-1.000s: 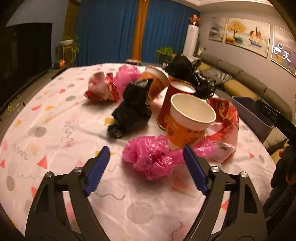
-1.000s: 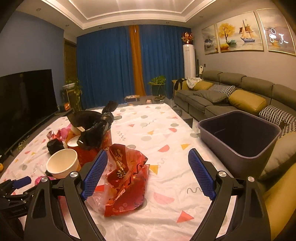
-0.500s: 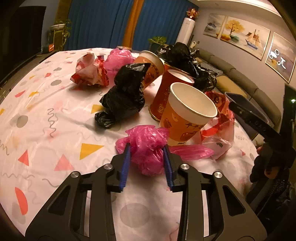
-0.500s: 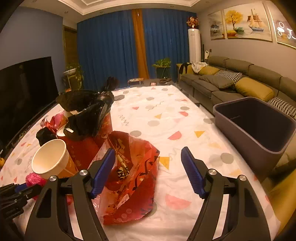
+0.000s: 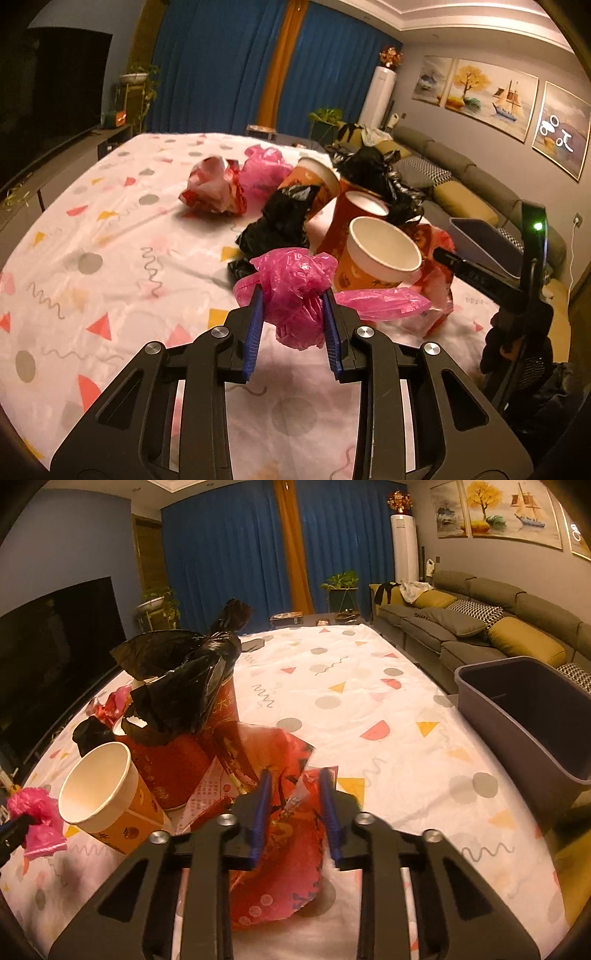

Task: Collect trash
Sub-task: 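Grasp the pink plastic bag with the left tool while the right tool grasps the red snack wrapper, then carry the pink bag and red wrapper over the grey bin and open both tools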

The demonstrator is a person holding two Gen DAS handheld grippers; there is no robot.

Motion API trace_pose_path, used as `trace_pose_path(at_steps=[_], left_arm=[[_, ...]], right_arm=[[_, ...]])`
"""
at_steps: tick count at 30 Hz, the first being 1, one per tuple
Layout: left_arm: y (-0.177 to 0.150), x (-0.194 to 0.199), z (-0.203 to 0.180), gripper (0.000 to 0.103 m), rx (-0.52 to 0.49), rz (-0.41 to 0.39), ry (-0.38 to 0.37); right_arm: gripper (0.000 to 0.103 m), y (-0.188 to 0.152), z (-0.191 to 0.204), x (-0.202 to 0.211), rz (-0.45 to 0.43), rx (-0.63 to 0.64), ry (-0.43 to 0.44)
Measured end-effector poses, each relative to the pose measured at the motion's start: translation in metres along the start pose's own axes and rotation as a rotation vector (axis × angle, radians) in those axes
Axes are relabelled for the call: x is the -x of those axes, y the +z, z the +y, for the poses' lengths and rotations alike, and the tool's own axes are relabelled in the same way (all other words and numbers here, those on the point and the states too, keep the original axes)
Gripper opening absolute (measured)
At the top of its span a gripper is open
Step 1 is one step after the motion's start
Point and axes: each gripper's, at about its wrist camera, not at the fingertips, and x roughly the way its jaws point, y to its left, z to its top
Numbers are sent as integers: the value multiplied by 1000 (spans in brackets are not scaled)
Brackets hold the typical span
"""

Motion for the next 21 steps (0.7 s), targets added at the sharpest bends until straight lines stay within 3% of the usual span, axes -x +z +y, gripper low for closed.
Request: trace_pose_path(at_steps=[3, 5, 21], left_arm=[[1, 4, -2, 29, -5, -12, 0], [1, 5, -3, 29, -7, -19, 1], [16, 27, -37, 29, -62, -92, -21]], right_arm=[[2, 0, 0, 0, 4, -4, 17], [1, -2, 0, 4, -9, -2, 18], [1, 13, -23, 74, -192, -9, -22]])
